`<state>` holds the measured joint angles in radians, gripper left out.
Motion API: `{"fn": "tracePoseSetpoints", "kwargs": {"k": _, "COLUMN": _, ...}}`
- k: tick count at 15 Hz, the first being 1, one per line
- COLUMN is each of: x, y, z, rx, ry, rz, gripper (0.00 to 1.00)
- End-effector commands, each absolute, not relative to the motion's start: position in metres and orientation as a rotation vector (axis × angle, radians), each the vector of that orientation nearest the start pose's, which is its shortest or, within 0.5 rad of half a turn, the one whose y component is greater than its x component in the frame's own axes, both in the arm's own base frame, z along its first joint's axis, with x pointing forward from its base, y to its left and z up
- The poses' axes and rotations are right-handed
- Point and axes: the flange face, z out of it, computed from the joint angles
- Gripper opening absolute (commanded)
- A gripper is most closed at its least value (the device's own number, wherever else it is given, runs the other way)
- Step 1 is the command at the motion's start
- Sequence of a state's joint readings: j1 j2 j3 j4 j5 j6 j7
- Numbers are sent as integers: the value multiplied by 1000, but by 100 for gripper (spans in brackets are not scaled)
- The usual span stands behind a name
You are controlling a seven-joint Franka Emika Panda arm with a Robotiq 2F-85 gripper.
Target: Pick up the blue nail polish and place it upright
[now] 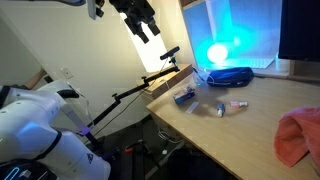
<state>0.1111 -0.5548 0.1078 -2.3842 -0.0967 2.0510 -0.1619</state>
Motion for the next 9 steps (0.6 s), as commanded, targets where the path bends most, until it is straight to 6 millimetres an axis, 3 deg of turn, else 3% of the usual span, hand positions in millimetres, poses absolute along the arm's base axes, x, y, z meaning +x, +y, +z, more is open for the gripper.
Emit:
{"fn": "tracePoseSetpoints", "kwargs": {"k": 1, "x": 397, "y": 88, "z": 541, "rx": -3197, "ry": -658, "rz": -360, "gripper": 100}}
{"fn": "tracePoseSetpoints", "kwargs": {"k": 3, "x": 392, "y": 77, "z": 537, "rx": -3204, "ry": -616, "rz": -360, "gripper": 100}}
{"fn": "tracePoseSetpoints", "kwargs": {"k": 5, "x": 398, "y": 73, "z": 521, "rx": -3221, "ry": -600, "rz": -300, "gripper": 100}}
{"fn": "tracePoseSetpoints", "kwargs": {"k": 9, "x": 411, "y": 98, "z": 492, "rx": -3176, "ry": -732, "rz": -239, "gripper": 100}}
